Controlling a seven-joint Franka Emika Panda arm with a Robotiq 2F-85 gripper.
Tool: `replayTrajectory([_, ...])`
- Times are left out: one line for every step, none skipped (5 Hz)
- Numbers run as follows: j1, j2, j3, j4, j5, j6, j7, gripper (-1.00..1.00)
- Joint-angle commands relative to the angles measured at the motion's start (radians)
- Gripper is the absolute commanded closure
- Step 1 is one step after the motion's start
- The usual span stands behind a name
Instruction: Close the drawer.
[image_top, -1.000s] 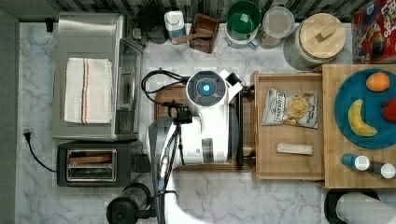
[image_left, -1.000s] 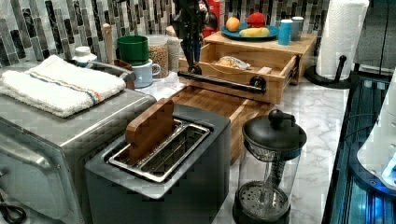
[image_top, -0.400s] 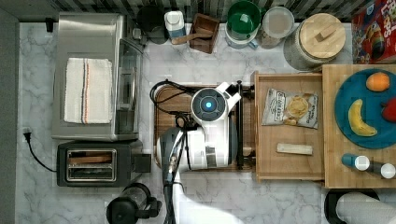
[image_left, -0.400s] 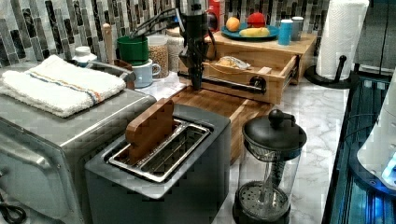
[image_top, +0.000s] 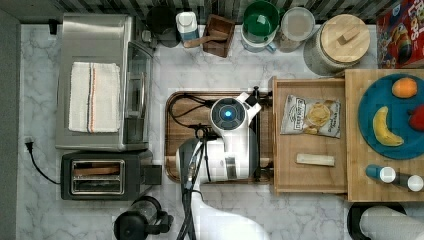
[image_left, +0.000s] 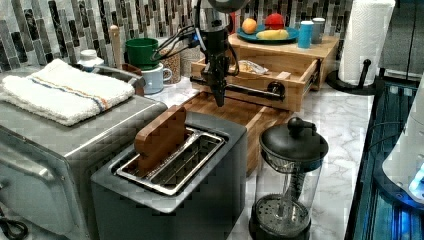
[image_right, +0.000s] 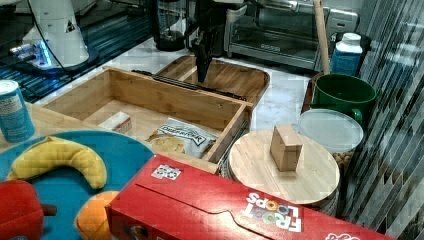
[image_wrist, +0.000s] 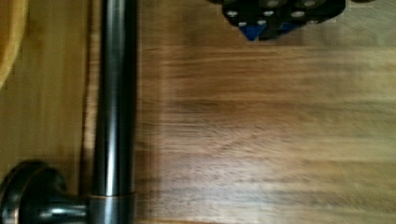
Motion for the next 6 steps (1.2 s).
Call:
replayTrajectory([-0.096,0.013,-0.058,0.062,-0.026,0.07,-0.252,1.0])
replayTrajectory([-0.144,0.037,-0.058,0.083,-0.021,0.085,-0.32,1.0])
replayTrajectory([-0.184,0.049,-0.063,0.1,0.003,0.078,-0.378,1.0])
replayTrajectory([-0.247,0.052,-0.055,0.133,-0.005,0.026,-0.392,1.0])
replayTrajectory([-0.257,0.052,-0.131,0.145,0.004,0.029,-0.417,1.0])
replayTrajectory([-0.326,0.101,-0.145,0.214,0.042,0.005,-0.556,1.0])
